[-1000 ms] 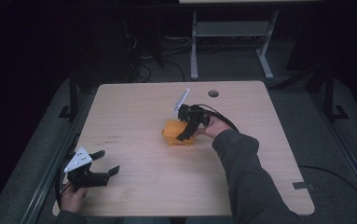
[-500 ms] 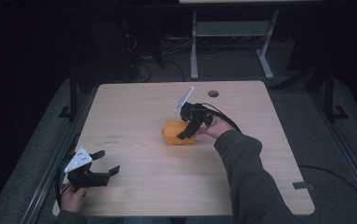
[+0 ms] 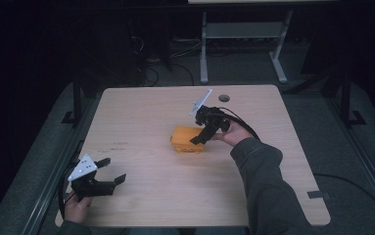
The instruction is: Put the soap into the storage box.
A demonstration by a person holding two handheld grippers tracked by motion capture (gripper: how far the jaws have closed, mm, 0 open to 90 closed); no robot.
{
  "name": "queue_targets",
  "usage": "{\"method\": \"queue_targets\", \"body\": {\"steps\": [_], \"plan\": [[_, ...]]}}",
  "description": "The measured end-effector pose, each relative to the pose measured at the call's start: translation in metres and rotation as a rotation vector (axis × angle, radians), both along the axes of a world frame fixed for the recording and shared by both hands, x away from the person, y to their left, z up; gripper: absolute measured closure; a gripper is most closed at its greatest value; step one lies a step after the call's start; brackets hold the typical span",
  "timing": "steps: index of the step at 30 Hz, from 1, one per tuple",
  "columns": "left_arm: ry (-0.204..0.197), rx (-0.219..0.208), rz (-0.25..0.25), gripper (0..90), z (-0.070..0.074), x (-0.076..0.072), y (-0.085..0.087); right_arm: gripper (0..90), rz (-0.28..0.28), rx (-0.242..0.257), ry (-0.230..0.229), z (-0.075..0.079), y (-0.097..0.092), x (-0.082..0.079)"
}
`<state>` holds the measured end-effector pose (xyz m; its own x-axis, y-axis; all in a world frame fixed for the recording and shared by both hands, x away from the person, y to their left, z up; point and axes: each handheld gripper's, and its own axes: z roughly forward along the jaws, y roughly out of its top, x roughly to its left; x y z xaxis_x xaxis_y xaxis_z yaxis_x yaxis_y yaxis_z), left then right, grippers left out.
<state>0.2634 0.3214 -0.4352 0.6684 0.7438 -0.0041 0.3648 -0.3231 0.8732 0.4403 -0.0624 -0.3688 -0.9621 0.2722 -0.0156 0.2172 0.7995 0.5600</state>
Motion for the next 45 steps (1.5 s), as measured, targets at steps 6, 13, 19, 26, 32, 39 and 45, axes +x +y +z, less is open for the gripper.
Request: {"method": "queue_targets", "body": {"steps": [6, 13, 19, 26, 32, 39, 45], "plan": [[-0.001, 0.005, -0.001, 14.3, 0.000, 0.000, 0.000, 17.9, -0.015, 0.006, -0.007, 0.002, -0.011, -0.005], [0.000, 0.001, -0.001, 14.3, 0.000, 0.000, -0.001, 17.9, -0.029, 0.007, -0.011, 0.006, -0.019, -0.011], [0.002, -0.001, -0.002, 14.3, 0.000, 0.000, -0.001, 17.9, -0.040, 0.018, -0.015, 0.007, -0.026, -0.015], [0.000, -0.001, -0.003, 14.3, -0.001, 0.000, -0.001, 17.9, -0.056, 0.024, 0.000, 0.004, -0.035, -0.020], [0.000, 0.000, -0.003, 14.3, -0.001, 0.000, -0.002, 18.3, -0.063, 0.028, -0.002, 0.004, -0.042, -0.025], [0.004, 0.008, -0.004, 14.3, -0.001, 0.000, -0.002, 18.0, -0.075, 0.042, 0.019, 0.003, -0.051, -0.032], [0.005, 0.005, -0.001, 14.3, -0.001, 0.000, -0.002, 18.2, -0.081, 0.050, 0.010, 0.004, -0.057, -0.036]]}}
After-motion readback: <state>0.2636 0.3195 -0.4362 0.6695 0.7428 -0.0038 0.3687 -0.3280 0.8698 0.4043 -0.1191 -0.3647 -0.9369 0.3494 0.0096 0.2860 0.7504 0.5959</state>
